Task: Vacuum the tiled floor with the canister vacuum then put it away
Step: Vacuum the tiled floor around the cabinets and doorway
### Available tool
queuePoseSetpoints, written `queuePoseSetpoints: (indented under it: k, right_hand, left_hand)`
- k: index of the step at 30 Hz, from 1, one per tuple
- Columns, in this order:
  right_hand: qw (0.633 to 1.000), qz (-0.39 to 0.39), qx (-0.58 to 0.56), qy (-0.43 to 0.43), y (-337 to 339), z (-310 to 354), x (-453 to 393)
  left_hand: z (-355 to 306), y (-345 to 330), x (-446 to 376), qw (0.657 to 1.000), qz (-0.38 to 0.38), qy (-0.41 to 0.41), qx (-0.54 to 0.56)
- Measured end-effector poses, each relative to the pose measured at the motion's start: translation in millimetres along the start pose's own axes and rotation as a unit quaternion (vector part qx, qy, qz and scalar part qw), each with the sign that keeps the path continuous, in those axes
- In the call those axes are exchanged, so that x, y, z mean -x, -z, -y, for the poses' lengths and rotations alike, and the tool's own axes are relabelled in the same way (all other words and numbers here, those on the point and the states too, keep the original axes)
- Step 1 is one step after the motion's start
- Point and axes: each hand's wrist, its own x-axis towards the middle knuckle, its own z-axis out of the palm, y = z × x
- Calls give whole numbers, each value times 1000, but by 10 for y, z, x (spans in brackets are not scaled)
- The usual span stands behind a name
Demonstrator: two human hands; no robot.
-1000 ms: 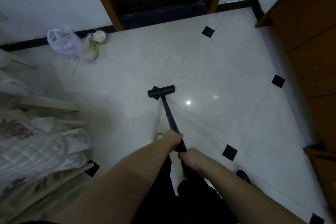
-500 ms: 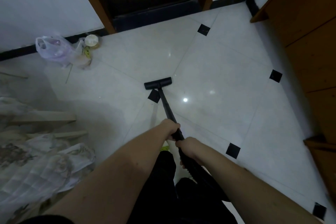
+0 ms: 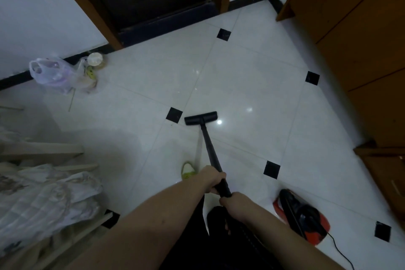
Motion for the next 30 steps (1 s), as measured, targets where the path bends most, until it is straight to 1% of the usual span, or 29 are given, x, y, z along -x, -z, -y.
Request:
queuePoseSetpoints:
  k: [4,8,11,16,20,23,25,28,30]
  right_hand:
    - [1000,-6,-15,-8,103,-411,141]
    - [1000,17,-5,-13,225,-673,190]
    - [1000,18,-2,-3,255,-778,194]
    - [999,-10,-31,-11,260,-803,171]
    - [997,-3,-74,-19,344,-745,211]
    - [997,-1,-69,-26,428,-577,133]
    - [998,5,-62,-26,498,-372,52]
    - [996,23,-83,-20,608,43,-42]
    - [996,16,-83,-23,669,344,-127]
  left_hand:
    - [103,-396,168,1000,-6,-3,-14]
    - [169,-691,298,999,-12,3,-30]
    - [183,-779,339,1000,-20,-4,-23]
    - [129,-794,346,999,-37,-23,-28]
    - [41,-809,231,999,-7,-12,-30]
    - [-145,-714,129,999,-9,-1,-36]
    - [-316,-575,28,999,-11,-1,-43]
    - [-597,-286,-85,999,-16,1,-48]
    - [-805,-75,-182,999,-16,-5,-46]
